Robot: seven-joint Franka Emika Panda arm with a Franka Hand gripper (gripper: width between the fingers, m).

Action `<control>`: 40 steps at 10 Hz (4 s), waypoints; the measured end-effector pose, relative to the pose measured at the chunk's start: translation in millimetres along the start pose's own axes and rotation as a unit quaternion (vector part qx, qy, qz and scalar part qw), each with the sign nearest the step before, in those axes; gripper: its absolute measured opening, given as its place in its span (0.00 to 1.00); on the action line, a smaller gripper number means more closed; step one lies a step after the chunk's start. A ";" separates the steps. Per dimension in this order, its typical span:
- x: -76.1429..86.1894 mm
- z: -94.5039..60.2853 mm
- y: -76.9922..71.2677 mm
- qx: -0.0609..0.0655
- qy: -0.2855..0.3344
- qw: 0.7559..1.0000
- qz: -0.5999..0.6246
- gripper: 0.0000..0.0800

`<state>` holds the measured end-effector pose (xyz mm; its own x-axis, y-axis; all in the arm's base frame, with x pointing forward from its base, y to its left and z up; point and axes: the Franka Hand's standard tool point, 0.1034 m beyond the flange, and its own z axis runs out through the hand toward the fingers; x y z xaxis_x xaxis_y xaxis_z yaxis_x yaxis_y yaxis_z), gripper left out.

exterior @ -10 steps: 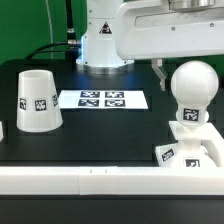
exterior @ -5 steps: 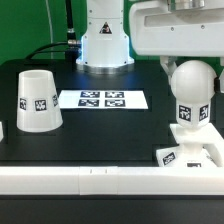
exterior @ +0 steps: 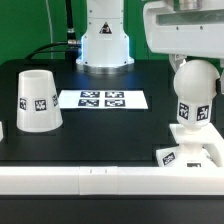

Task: Assemble lamp

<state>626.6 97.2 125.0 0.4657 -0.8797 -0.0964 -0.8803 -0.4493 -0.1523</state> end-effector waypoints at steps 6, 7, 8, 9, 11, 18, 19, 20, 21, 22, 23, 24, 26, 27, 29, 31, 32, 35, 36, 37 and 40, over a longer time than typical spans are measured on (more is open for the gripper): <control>-1.7 1.8 2.5 -0.007 -0.004 0.975 -0.223 0.87; -1.7 1.9 2.6 -0.007 -0.004 0.963 -0.268 0.87; 0.2 1.6 3.7 -0.014 0.001 0.943 -0.333 0.87; 3.3 1.0 3.8 -0.018 0.007 0.920 -0.391 0.87; 6.5 0.9 3.3 -0.027 0.020 0.876 -0.480 0.87; 4.8 2.2 0.0 -0.056 0.021 0.673 -0.737 0.87; 2.8 1.6 -1.4 -0.061 0.019 0.636 -0.769 0.87; 2.6 -0.2 -3.0 -0.062 0.016 0.614 -0.787 0.87; 3.1 -1.9 -4.5 -0.063 0.014 0.593 -0.803 0.87; 3.4 -2.4 -5.0 -0.064 0.012 0.557 -0.828 0.87; 4.9 -2.6 -4.6 -0.065 0.010 0.529 -0.846 0.87; 7.1 -2.8 -3.8 -0.065 0.008 0.498 -0.865 0.87; 10.2 -1.8 -2.1 -0.068 0.003 0.446 -0.893 0.87; 9.9 -0.8 -1.7 -0.068 0.002 0.440 -0.895 0.87; 9.7 0.2 -1.3 -0.068 0.001 0.441 -0.895 0.72; 9.8 0.2 -1.3 -0.068 0.001 0.441 -0.895 0.72; 9.9 0.2 -1.2 -0.068 0.001 0.445 -0.893 0.72; 9.8 0.4 -0.3 -0.065 0.008 0.547 -0.834 0.72; 10.4 -0.1 -0.2 -0.060 0.012 0.604 -0.795 0.72; 11.6 -0.2 0.3 -0.057 0.015 0.660 -0.749 0.72; 14.1 -0.6 0.8 -0.051 0.020 0.756 -0.653 0.72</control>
Offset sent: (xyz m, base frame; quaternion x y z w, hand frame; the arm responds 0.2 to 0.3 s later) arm 0.0000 0.0000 0.0000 0.0000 0.0000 -0.1938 0.9810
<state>632.4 84.3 124.0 0.9418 0.3203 0.1018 0.3234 -0.9461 -0.0153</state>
